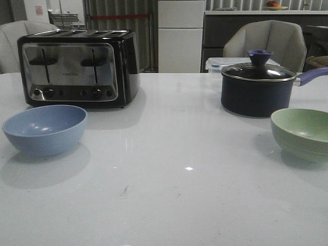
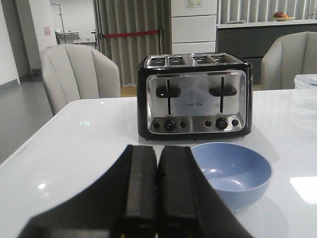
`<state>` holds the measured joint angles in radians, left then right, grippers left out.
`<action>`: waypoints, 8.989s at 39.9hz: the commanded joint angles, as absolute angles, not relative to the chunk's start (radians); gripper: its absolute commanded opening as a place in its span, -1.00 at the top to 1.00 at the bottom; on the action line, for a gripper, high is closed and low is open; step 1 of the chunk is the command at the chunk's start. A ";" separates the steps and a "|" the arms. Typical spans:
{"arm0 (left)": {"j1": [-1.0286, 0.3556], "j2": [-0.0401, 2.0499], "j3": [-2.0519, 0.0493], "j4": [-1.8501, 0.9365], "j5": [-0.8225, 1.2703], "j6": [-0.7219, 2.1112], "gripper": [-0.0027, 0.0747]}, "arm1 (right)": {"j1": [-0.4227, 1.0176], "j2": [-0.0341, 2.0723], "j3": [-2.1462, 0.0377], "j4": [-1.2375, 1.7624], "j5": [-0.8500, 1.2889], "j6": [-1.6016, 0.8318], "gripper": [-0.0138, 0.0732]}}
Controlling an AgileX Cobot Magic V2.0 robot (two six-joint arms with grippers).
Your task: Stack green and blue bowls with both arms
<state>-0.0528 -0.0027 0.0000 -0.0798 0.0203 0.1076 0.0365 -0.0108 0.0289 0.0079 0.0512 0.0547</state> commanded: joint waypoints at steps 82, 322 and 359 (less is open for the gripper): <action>-0.062 0.445 -0.615 -0.124 0.606 0.104 0.68 | 0.034 0.606 -0.644 -0.029 0.700 0.053 0.55; -0.087 1.763 -1.323 -0.108 0.723 0.098 -0.49 | 0.525 0.607 -0.599 0.125 0.622 -0.080 -0.15; -0.106 1.753 -1.386 -0.191 0.769 0.135 0.68 | 0.525 0.607 -0.599 0.125 0.622 -0.080 -0.15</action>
